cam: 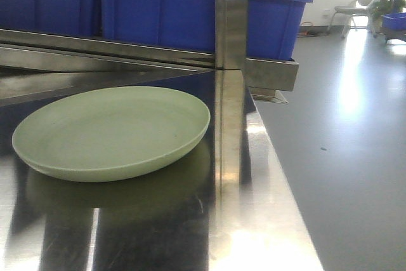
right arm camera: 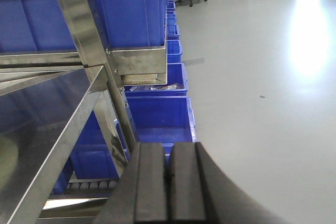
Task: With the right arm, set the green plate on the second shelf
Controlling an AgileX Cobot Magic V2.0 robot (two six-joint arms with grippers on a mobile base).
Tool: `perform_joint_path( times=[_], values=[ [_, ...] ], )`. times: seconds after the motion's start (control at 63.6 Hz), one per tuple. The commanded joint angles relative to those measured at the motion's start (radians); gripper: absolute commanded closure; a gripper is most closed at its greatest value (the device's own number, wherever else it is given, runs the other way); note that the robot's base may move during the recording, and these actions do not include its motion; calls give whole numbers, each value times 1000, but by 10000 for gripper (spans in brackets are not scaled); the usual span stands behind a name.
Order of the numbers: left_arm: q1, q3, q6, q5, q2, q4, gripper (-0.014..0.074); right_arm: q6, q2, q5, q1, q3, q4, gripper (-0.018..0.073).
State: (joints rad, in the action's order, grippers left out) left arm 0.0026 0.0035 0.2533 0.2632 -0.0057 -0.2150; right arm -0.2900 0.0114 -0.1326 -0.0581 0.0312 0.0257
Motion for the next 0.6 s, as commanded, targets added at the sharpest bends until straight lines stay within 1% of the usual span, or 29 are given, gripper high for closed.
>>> perform_joint_path(
  times=[0.0,0.581],
  values=[
    [-8,40,6,-88,-25,2,472,1,17,87,7,-6,3,508],
    [-8,40,6,-88,-25,2,472,1,17,87,7,-6,3,508]
  ],
)
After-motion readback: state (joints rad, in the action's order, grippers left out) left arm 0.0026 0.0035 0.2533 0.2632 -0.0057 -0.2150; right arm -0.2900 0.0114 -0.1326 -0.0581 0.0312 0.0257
